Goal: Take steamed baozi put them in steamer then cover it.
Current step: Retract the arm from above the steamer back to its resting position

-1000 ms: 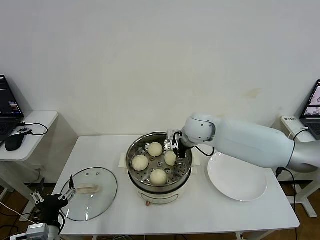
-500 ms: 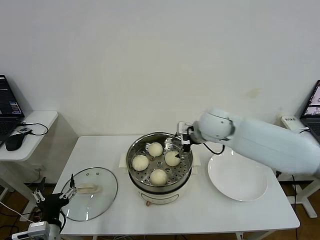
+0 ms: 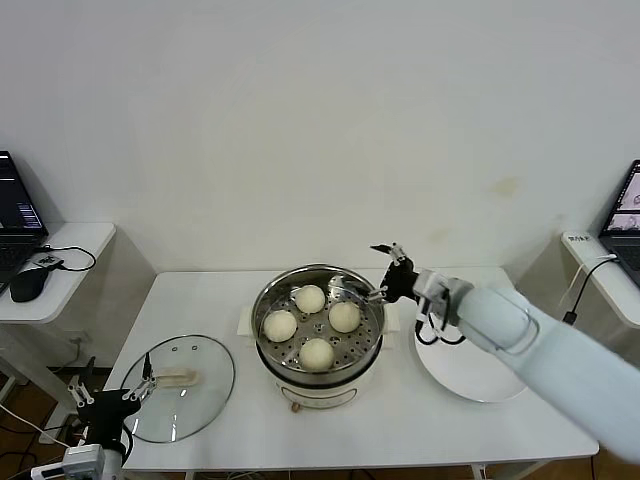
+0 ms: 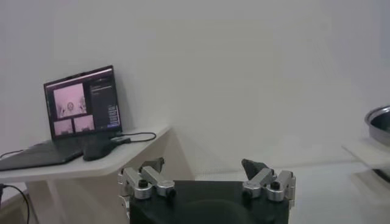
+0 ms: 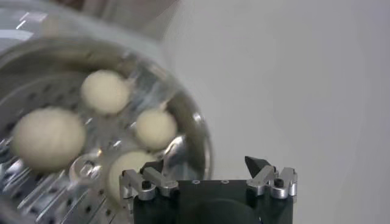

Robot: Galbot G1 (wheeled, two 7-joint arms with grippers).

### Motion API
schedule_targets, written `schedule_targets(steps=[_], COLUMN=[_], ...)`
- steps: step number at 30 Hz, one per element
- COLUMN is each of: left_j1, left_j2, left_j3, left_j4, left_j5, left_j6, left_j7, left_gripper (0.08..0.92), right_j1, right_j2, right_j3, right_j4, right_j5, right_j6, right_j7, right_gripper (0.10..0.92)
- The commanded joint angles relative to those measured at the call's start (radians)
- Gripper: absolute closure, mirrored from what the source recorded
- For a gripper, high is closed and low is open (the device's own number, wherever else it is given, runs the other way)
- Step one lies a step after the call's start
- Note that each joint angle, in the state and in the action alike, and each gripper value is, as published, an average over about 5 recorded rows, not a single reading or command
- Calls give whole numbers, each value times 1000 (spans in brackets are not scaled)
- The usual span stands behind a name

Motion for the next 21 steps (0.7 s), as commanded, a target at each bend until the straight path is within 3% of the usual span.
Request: schedule_targets(steps=[1,6,13,21], left_j1=[-6,-18,7,14], left_j2=[26,43,67,105], left_j3=[19,11,-57,-94], left_j4=[71,141,235,343], left_j5=[280,597,1125,1373], left_j6=[-32,-97,-216,-261], left_j7=[7,24,-1,-44], left_gripper=[177,177,177,177], right_j1=[-777,-851,-932,-953], right_j2=[410,558,642,673], right_j3=[847,942,998,1026], right_j4=[35,37,56,24], right_j5=[-172,-161,-175,-195], right_j6=[363,352,358,363], right_j7=[-23,-34,-18,35], right_gripper=[202,203,203,202])
